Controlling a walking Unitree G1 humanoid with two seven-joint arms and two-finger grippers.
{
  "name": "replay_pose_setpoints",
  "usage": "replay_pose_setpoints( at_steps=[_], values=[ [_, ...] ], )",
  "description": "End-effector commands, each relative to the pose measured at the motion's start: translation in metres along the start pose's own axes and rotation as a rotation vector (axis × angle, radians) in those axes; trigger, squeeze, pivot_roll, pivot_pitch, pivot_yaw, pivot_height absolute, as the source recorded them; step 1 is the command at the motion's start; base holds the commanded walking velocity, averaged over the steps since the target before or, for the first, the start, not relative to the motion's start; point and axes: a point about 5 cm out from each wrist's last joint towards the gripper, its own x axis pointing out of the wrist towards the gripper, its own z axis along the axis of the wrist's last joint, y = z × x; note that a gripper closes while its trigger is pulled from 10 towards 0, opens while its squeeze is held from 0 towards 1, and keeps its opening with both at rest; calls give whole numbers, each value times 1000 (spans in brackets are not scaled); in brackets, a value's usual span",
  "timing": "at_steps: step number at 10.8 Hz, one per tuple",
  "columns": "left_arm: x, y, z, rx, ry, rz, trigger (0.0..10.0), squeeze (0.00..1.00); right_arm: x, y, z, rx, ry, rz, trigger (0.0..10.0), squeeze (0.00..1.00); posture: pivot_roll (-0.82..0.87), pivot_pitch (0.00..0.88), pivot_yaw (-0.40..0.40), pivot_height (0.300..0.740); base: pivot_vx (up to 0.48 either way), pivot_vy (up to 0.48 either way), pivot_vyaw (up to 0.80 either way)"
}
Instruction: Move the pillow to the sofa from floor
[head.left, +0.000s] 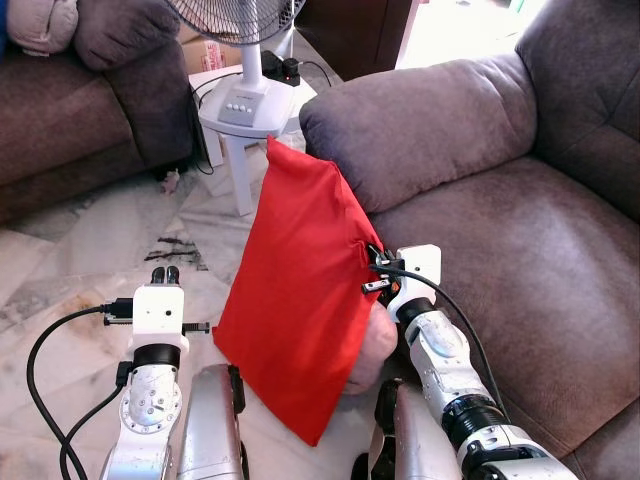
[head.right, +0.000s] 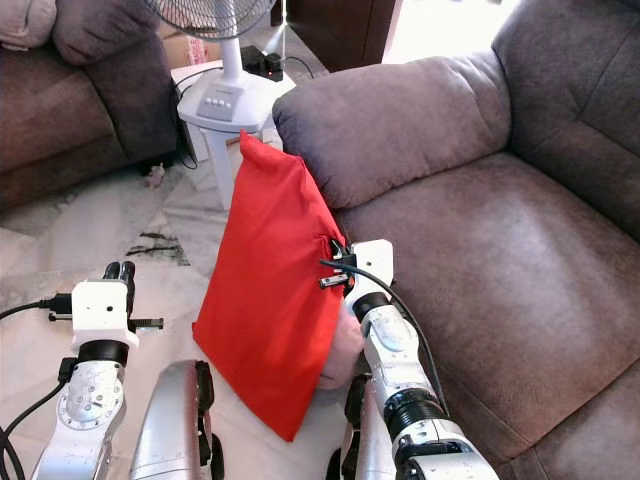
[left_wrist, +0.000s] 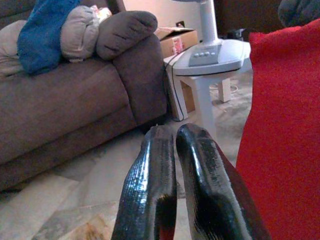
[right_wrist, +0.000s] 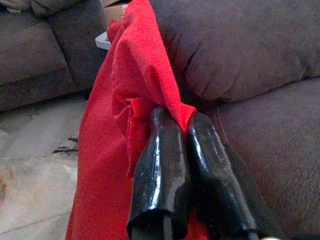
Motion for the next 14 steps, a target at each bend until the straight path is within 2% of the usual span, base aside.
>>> replay_pose_setpoints(
  at_steps=[1, 9, 14],
  values=[
    [-2, -1, 1, 3, 1, 1, 10000, 0, 4, -5, 16, -12, -71, -22, 10000, 0, 177, 140, -68, 587, 0, 0, 0],
    [1, 1, 7, 6, -20, -5, 10000, 0, 10, 1, 23, 1, -92, -8, 10000, 0, 190, 134, -58, 732, 0, 0, 0],
    [6, 6, 16, 17, -41, -5, 10000, 0, 15, 2, 29, 9, -109, -7, 10000, 0, 198, 141, -56, 740, 0, 0, 0]
  ],
)
